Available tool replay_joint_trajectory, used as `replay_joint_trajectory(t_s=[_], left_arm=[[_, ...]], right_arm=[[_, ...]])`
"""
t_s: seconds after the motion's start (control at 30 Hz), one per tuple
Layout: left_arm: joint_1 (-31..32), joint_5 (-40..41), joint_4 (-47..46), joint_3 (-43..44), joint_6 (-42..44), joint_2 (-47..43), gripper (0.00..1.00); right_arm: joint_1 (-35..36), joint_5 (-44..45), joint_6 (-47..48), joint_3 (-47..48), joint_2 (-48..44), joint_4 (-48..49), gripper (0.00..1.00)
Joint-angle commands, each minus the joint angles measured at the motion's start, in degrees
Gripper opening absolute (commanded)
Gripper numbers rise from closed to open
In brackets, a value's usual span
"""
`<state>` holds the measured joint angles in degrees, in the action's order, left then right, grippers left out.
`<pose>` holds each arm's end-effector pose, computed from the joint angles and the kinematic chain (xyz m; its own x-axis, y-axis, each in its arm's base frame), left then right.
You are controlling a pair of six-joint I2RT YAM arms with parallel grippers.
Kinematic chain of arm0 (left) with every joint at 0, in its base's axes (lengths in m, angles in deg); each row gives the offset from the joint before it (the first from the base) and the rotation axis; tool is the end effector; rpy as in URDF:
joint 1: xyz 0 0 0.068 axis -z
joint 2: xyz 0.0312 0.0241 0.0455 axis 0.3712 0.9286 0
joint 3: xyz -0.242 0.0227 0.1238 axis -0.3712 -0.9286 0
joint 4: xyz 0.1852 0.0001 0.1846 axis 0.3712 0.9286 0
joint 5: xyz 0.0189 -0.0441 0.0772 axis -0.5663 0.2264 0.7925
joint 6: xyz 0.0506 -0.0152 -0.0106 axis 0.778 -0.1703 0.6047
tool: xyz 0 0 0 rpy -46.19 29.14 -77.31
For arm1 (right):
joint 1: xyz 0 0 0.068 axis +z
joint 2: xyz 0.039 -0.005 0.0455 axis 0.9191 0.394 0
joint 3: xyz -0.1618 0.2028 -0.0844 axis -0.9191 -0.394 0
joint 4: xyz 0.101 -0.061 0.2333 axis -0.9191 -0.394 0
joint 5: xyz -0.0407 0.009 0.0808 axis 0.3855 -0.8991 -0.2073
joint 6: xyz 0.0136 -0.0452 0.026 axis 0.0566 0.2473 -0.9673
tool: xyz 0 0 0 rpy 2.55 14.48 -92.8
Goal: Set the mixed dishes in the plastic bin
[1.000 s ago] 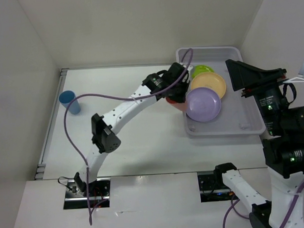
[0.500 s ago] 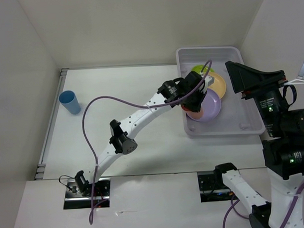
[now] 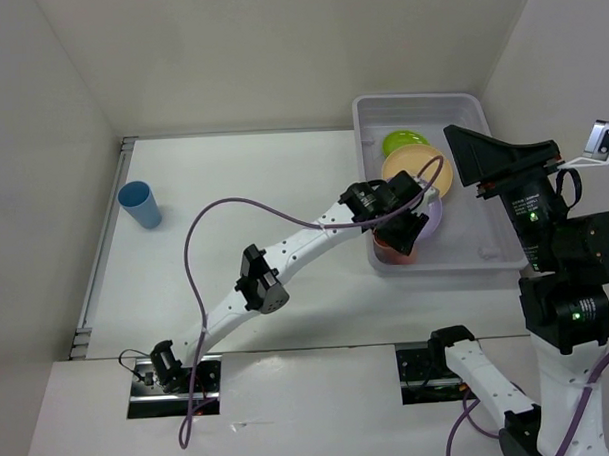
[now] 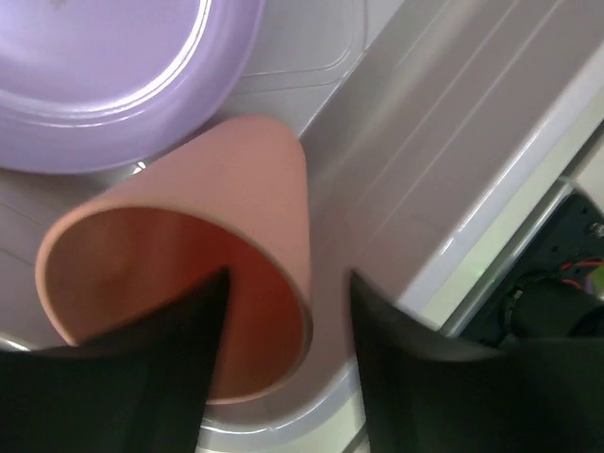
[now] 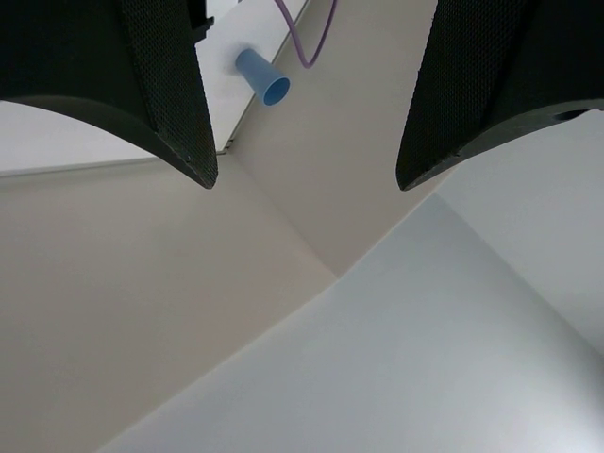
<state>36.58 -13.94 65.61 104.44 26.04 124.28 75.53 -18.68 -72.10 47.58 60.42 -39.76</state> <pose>0.2859 -0.4714 0.2706 -0.6748 0.4310 -0.5991 0.6928 0.6496 -0.3131 0.0651 0.0163 0.5424 0.0688 0.7352 -0.6744 -0.5186 0.6038 0.6054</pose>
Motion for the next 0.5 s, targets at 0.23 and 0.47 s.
replay_joint_trajectory(t_s=[0.23, 0.47], left_arm=[[-0.4, 3.2, -1.4, 6.4, 1.1, -10.2, 1.0], [-2.9, 11.0, 2.0, 6.1, -1.2, -20.1, 0.93]], right_arm=[[-0.3, 2.4, 3.4, 4.9, 2.2, 1.7, 0.85], [-0.3, 0.7, 2.8, 12.2, 10.0, 3.3, 0.85]])
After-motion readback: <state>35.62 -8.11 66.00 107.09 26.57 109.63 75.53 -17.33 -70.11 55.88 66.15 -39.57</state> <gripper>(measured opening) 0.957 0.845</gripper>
